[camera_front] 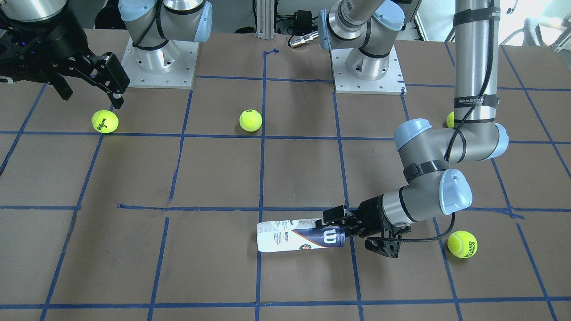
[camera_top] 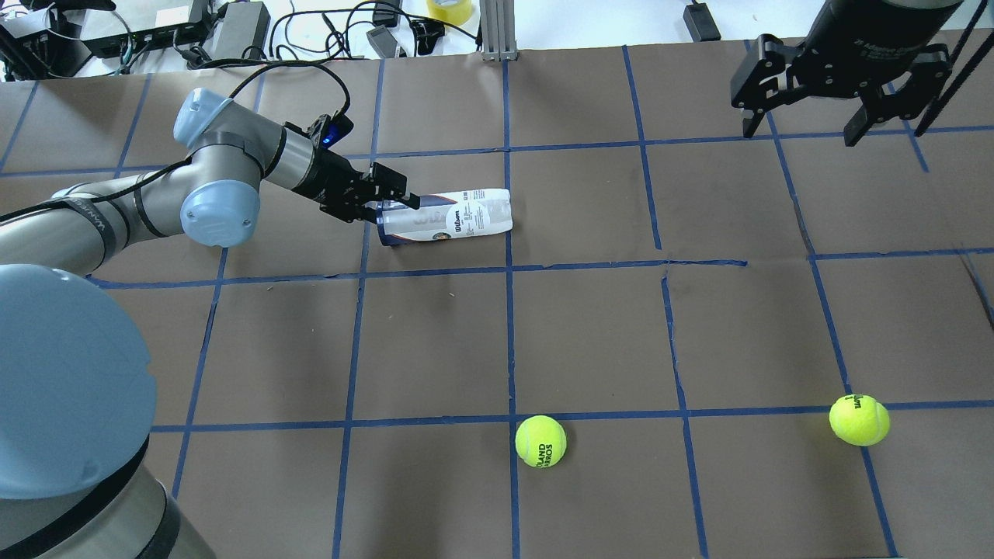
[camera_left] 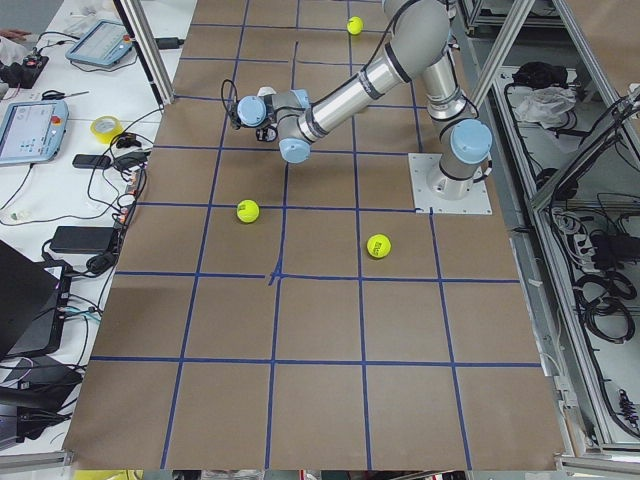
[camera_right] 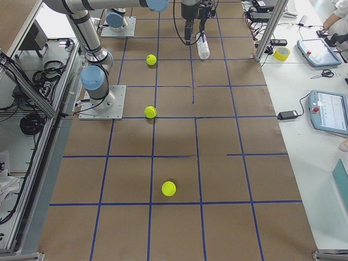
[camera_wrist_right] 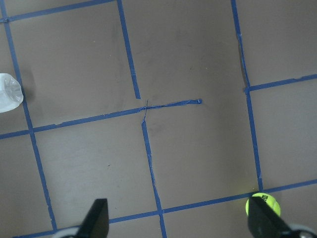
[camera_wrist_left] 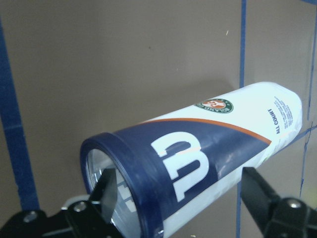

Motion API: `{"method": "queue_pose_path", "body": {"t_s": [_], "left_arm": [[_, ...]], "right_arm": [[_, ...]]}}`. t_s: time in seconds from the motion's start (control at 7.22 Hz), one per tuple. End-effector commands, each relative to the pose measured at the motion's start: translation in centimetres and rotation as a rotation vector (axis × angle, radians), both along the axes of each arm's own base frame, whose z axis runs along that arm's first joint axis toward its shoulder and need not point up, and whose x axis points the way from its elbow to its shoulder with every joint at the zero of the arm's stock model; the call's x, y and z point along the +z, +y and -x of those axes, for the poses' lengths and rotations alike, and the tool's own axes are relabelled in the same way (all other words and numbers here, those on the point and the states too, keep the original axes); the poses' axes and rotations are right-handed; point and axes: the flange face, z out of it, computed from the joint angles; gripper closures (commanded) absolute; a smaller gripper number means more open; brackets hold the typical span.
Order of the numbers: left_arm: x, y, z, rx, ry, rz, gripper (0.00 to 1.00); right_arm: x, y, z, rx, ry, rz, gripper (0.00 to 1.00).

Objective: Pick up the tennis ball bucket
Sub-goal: 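Tilt the can upright with the left gripper and stand it on the table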

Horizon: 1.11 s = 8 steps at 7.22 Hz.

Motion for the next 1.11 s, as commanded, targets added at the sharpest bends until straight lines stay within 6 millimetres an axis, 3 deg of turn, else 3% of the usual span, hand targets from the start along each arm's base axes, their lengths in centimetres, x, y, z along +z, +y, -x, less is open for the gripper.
{"method": "queue_pose_path", "body": {"t_s": [0.0, 0.14, 0.55, 0.97], "left_arm": [[0.1, -0.1, 0.0, 0.034, 0.003, -0.026, 1.0], [1.4, -0.3, -0.1, 0.1, -0.008, -0.059, 1.0], [9.1, -3.4, -0.1, 0.224, -0.079, -0.061, 1.0], [16.3, -4.4, 0.1, 0.277, -0.187, -0.035, 1.0]], "right_arm": [[0.0, 0.1, 0.0, 0.001, 0.001, 0.0, 0.0], [0.0, 0.1, 0.0, -0.001, -0.001, 0.001, 0.0], [-0.1, 0.0, 0.0, 0.001, -0.001, -0.001, 0.0], [-0.2, -0.1, -0.3, 0.006, -0.026, -0.002, 0.0]]}}
